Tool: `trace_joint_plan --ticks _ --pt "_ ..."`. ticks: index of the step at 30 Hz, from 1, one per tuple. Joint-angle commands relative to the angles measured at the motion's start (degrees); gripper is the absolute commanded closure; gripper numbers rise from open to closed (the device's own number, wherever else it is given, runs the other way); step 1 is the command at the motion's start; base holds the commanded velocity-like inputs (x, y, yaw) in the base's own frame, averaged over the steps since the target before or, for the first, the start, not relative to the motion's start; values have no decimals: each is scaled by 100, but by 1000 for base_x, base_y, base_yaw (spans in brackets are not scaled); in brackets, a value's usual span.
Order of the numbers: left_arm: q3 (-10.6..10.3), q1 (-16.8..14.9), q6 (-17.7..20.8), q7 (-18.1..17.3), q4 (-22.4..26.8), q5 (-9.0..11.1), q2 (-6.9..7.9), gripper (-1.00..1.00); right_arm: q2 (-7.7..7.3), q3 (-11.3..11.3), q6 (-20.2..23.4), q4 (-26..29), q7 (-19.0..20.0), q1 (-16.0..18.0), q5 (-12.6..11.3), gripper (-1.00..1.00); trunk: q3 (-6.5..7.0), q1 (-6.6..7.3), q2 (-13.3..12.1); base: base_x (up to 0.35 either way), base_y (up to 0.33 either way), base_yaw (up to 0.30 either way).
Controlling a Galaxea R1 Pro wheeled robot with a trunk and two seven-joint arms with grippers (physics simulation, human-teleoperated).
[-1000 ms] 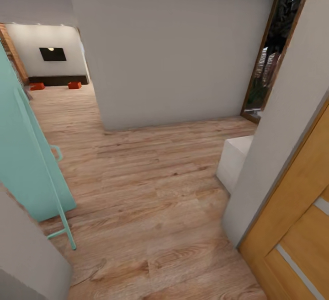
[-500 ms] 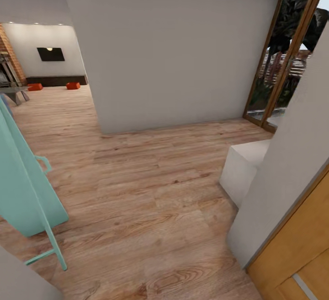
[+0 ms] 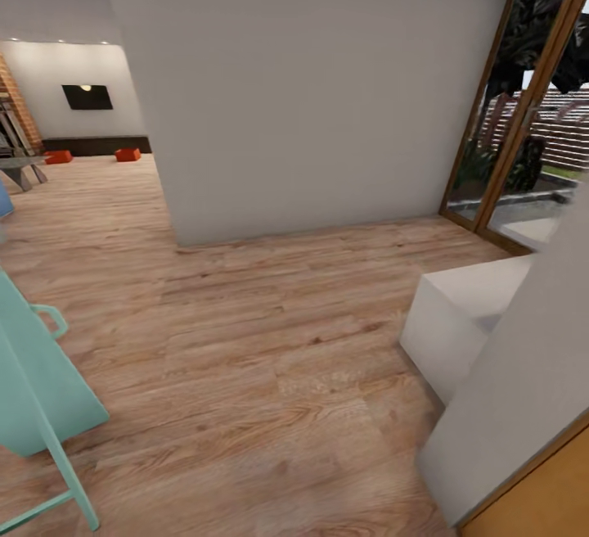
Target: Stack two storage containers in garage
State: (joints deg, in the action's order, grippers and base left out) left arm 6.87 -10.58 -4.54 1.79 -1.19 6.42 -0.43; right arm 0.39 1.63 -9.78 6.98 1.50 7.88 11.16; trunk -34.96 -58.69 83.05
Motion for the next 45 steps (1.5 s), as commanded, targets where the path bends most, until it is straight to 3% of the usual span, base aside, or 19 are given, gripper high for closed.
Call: trace_joint_plan --ticks 1,10,26,45 --pt "27 -6 -29 5 -13 36 -1 -100 -1 13 -15 -4 2 3 9 -100 -5 -3 2 340 0 0" --pt "26 -6 -29 5 -13 35 -1 -100 5 13 -15 -4 -9 3 9 -100 -5 -3 2 340 0 24" --pt "25 -6 -29 5 -13 35 -1 -100 1 13 -15 -4 -9 3 9 -100 -5 -3 2 340 0 235" --pt "25 -6 -29 5 -13 35 -10 -100 -30 22 -15 -4 -14 3 17 -100 -5 -3 2 340 0 6"
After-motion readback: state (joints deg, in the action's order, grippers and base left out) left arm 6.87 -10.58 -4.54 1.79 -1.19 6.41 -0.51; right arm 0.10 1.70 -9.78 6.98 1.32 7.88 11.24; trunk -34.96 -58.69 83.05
